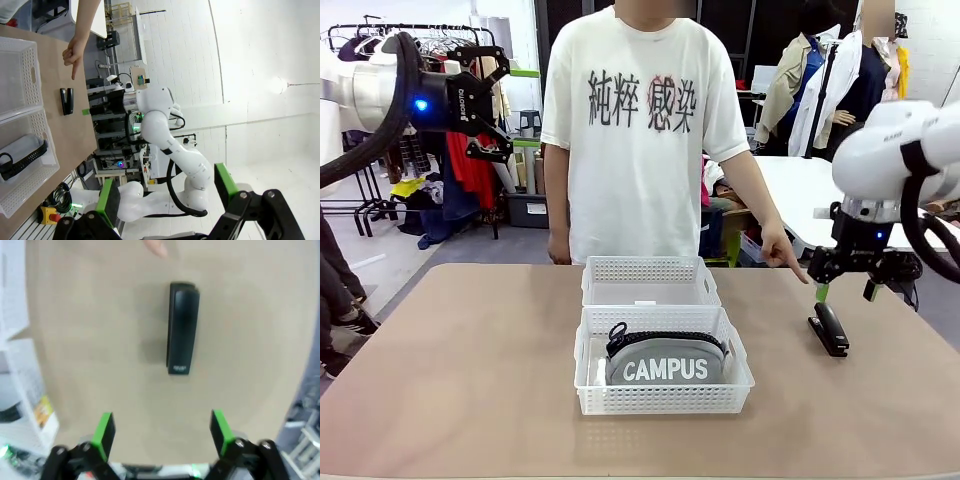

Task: Distribute items into two baskets.
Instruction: Pick up the Stapler that the person points to.

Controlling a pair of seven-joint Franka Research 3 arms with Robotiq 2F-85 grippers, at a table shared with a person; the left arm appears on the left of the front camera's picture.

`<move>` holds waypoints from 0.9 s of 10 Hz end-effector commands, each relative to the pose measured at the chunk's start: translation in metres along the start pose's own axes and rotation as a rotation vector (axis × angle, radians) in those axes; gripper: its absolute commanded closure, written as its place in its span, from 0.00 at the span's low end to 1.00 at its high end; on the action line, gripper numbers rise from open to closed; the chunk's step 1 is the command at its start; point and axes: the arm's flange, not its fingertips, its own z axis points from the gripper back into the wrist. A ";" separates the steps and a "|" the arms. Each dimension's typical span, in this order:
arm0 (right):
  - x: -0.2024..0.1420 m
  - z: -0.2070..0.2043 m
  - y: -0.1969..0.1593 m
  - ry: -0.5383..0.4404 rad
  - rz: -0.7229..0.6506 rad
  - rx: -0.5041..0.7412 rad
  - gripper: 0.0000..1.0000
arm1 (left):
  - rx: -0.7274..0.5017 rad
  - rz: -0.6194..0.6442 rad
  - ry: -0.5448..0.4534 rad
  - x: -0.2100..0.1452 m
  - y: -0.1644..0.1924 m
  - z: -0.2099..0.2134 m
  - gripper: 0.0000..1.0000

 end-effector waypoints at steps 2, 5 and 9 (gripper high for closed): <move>-0.006 -0.034 -0.002 -0.090 -0.038 -0.045 0.00 | -0.003 0.002 -0.006 -0.001 -0.002 0.000 0.00; 0.018 -0.048 -0.004 -0.069 -0.066 0.001 0.00 | -0.003 0.002 -0.006 -0.001 -0.002 0.000 0.00; 0.045 -0.062 -0.016 -0.058 -0.082 0.012 0.00 | -0.003 0.002 -0.006 -0.001 -0.002 0.000 0.00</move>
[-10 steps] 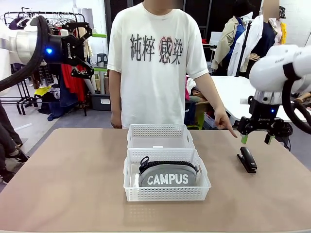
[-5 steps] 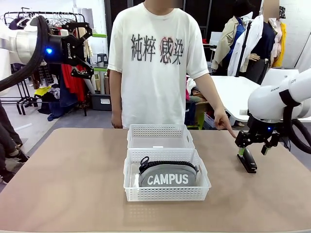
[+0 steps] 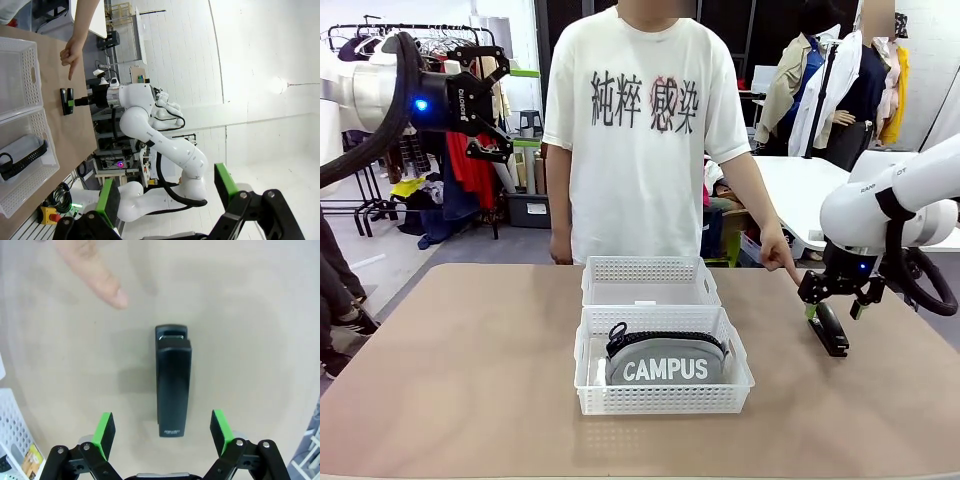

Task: Distribute items into two baskets.
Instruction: Pick up the Stapler that the person points to.

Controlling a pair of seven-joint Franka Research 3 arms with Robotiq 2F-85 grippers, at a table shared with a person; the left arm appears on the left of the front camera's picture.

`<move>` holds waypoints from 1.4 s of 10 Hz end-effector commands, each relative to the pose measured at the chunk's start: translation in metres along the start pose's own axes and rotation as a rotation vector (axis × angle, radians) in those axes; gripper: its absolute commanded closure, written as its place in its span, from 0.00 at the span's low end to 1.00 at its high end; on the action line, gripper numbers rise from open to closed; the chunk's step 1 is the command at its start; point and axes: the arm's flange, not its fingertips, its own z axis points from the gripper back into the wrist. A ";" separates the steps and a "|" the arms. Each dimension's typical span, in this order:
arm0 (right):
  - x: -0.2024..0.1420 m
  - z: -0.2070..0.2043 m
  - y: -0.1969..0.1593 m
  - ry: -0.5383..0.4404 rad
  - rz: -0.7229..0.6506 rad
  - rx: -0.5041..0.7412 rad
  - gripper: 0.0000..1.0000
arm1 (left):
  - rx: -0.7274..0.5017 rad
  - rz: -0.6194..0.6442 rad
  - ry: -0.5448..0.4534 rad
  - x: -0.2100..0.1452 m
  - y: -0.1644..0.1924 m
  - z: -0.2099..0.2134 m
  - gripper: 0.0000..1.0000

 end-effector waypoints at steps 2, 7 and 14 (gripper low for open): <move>0.020 -0.010 -0.008 -0.001 -0.039 -0.005 0.00 | -0.003 0.003 -0.006 -0.001 -0.002 0.000 0.00; 0.022 -0.020 -0.009 0.014 -0.028 0.005 0.27 | -0.003 0.003 -0.006 -0.001 -0.002 0.000 0.00; 0.023 -0.017 -0.011 0.016 -0.038 -0.004 1.00 | -0.003 0.003 -0.006 -0.001 -0.002 0.000 0.00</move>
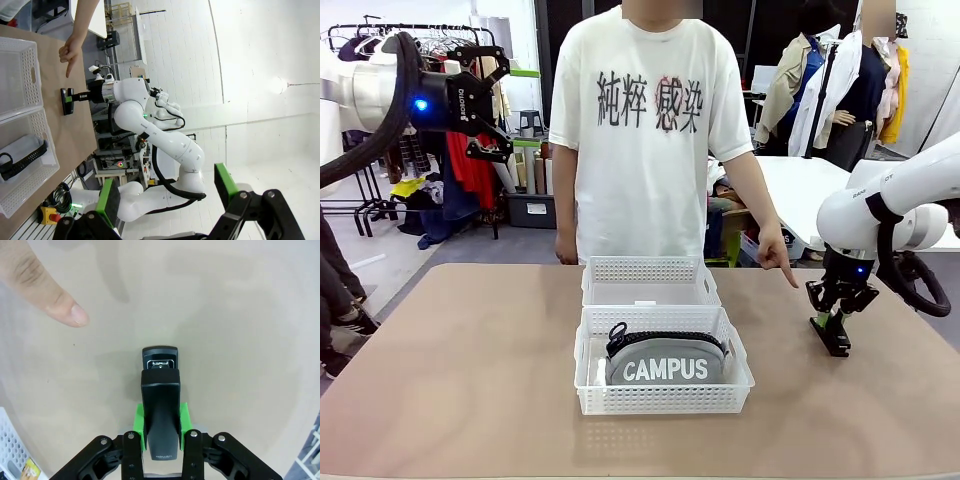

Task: Distribute items into two baskets.
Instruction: Pick up the Stapler that the person points to.

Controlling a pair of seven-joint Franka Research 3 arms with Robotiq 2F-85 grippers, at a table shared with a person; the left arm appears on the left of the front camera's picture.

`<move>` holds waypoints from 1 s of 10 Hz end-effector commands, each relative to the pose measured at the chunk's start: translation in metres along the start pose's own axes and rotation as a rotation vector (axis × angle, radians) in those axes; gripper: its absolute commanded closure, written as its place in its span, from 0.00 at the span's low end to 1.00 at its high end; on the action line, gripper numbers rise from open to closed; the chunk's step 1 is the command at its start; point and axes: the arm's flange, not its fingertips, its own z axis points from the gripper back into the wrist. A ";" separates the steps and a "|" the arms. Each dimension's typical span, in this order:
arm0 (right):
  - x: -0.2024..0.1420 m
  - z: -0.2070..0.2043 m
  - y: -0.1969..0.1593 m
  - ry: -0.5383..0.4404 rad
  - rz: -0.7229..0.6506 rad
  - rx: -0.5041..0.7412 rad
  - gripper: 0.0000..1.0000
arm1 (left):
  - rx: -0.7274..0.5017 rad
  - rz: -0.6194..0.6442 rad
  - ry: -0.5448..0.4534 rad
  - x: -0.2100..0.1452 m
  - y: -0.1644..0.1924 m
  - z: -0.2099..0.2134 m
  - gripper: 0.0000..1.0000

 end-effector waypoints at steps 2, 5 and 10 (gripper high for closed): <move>0.003 0.014 0.000 -0.003 -0.031 0.005 1.00 | -0.003 0.003 -0.006 -0.001 -0.002 0.000 0.00; -0.004 0.051 0.008 0.024 -0.028 0.042 1.00 | -0.003 0.003 -0.006 -0.001 -0.002 0.000 0.00; -0.022 0.166 0.050 0.137 0.030 0.078 1.00 | -0.003 0.003 -0.006 -0.001 -0.002 0.000 0.00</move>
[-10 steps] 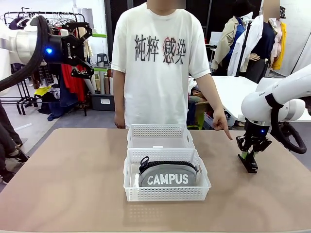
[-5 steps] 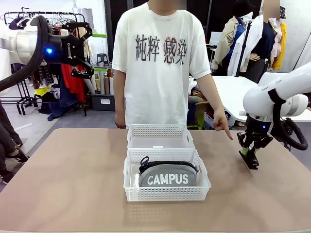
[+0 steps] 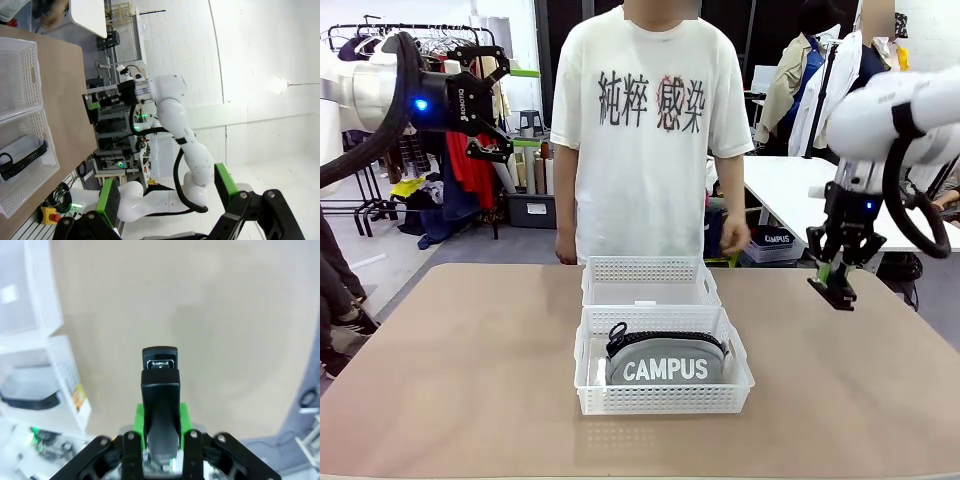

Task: Distribute items into two baskets.
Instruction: Pick up the Stapler that the person points to.

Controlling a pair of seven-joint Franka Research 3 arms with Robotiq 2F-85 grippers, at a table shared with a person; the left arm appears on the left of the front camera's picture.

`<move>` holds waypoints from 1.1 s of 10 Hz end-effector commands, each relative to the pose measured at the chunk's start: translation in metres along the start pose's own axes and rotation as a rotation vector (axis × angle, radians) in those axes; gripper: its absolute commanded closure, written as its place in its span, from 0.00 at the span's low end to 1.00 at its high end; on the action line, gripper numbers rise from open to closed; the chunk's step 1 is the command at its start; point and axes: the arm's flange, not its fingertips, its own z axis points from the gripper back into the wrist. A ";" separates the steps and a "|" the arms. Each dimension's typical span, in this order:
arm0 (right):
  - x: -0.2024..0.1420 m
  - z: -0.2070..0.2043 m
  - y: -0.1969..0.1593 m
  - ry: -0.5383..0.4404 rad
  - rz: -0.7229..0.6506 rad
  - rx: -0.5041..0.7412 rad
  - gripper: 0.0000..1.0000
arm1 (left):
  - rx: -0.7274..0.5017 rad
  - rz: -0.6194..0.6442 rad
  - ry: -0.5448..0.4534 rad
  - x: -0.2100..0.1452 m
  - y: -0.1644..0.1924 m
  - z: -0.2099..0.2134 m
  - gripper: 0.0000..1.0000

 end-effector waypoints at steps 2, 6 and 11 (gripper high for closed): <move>-0.008 0.061 0.030 -0.018 0.037 0.015 1.00 | -0.003 0.003 -0.006 -0.001 -0.002 0.000 0.00; -0.015 0.136 0.062 -0.085 0.110 -0.006 1.00 | -0.003 0.003 -0.006 -0.001 -0.002 0.000 0.00; -0.018 0.208 0.072 -0.173 0.113 0.018 1.00 | -0.003 0.003 -0.006 -0.001 -0.002 0.000 0.00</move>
